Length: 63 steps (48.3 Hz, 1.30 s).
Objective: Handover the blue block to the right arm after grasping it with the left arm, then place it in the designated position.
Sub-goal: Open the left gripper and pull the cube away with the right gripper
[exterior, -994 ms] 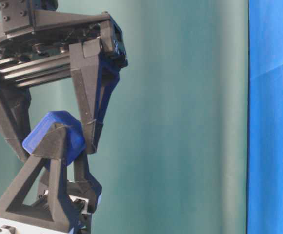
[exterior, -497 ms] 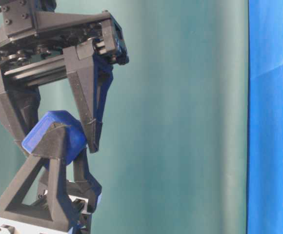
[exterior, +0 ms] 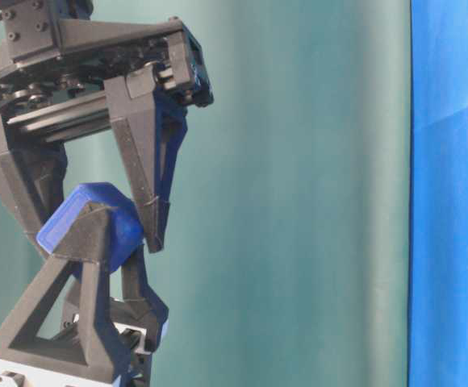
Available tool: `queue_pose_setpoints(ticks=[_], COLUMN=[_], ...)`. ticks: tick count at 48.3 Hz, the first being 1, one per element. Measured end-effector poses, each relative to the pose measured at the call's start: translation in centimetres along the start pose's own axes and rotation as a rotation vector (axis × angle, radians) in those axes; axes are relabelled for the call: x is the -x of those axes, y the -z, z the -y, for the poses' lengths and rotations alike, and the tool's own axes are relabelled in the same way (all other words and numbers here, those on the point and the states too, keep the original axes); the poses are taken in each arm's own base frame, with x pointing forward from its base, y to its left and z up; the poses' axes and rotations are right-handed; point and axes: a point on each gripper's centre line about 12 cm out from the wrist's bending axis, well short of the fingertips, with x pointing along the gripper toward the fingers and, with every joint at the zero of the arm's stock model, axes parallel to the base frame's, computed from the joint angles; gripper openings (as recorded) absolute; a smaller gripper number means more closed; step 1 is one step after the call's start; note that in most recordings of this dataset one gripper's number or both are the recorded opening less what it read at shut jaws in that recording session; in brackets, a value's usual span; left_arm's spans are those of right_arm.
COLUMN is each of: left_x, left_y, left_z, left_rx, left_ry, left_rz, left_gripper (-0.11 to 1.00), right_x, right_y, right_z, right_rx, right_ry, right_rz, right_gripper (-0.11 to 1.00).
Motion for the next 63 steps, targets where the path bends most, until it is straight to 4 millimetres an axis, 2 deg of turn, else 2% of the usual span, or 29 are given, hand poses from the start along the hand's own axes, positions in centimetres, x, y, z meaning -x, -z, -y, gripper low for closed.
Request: queue_pose_setpoints(ticks=[4,10,14,34,44,63], left_x=[0.0,0.0,0.0,0.0,0.0,0.0], left_y=[0.1,0.1,0.0,-0.1,-0.1,-0.1], left_z=[0.0,0.0,0.1,0.2,0.2,0.2], left_rx=[0.002,0.004,0.007,0.007,0.006,0.007], left_ry=[0.0,0.001,0.003,0.005,0.005,0.005], left_rz=[-0.003,-0.002,0.001,0.01,0.009,0.01], left_gripper=[0.52,0.83,0.93,0.93,0.93,0.93], right_x=[0.0,0.0,0.0,0.4,2.7,9.1], right_y=[-0.1,0.0,0.0,-0.2,-0.6,-1.6], right_z=[0.0,0.0,0.0,0.3,-0.1,-0.3], right_rx=[-0.001,-0.009,-0.009,-0.009,-0.027,-0.076], right_ry=[0.0,0.001,0.001,0.01,0.012,0.013], right_rz=[0.003,0.0,0.0,0.005,0.009,-0.037], right_gripper=[0.46,0.46,0.46,0.46,0.46,0.46])
